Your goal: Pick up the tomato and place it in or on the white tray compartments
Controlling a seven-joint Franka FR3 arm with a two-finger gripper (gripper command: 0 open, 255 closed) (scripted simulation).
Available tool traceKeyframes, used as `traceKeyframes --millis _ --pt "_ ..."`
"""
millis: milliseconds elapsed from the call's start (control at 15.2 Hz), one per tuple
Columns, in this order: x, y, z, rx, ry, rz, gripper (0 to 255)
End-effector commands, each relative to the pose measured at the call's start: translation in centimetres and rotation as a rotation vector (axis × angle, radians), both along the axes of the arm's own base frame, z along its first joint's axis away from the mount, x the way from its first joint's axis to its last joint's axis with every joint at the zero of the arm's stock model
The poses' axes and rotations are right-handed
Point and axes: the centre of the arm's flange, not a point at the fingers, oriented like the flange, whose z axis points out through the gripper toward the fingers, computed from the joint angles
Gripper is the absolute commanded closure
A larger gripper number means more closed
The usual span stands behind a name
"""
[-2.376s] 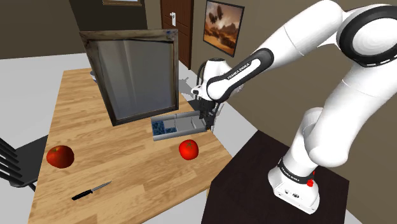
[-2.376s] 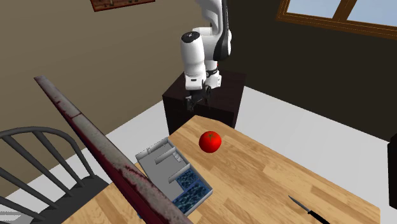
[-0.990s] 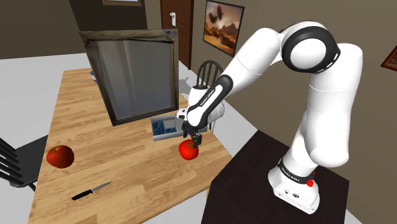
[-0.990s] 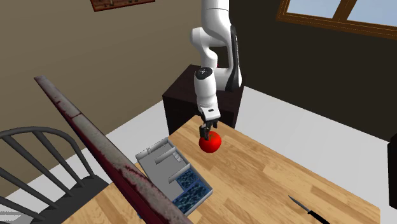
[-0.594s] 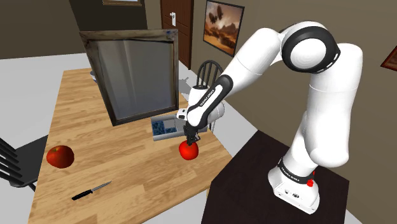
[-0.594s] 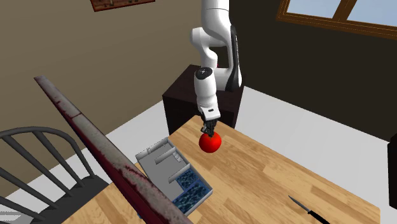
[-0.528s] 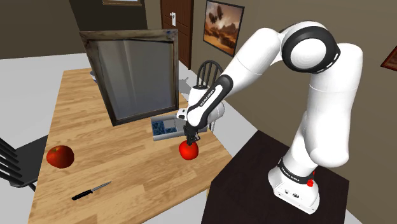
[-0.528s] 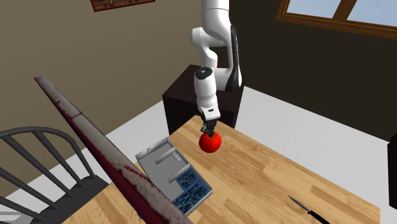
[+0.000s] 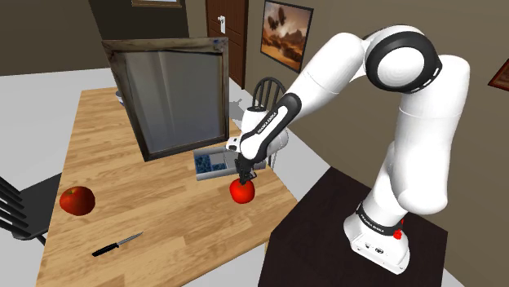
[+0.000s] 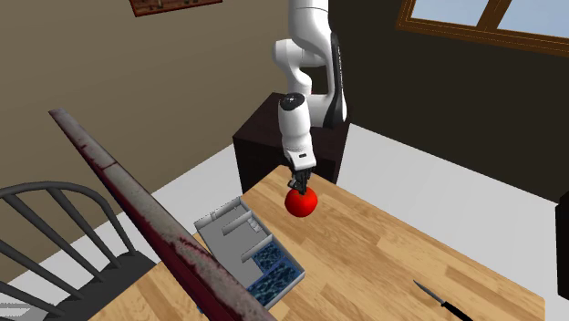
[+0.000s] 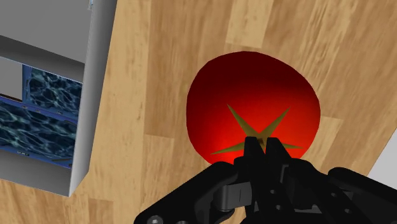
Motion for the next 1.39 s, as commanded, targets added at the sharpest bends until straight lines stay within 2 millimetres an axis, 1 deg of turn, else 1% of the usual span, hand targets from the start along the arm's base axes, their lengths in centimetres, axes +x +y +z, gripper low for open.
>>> traceKeyframes --millis 0,1254,1320 --pt "-0.1 0.0 1.0 0.0 0.0 0.0 255" --pt "-0.1 0.0 11.1 0.0 0.0 0.0 255" --pt "1.0 -0.7 11.4 0.0 0.0 0.0 255"
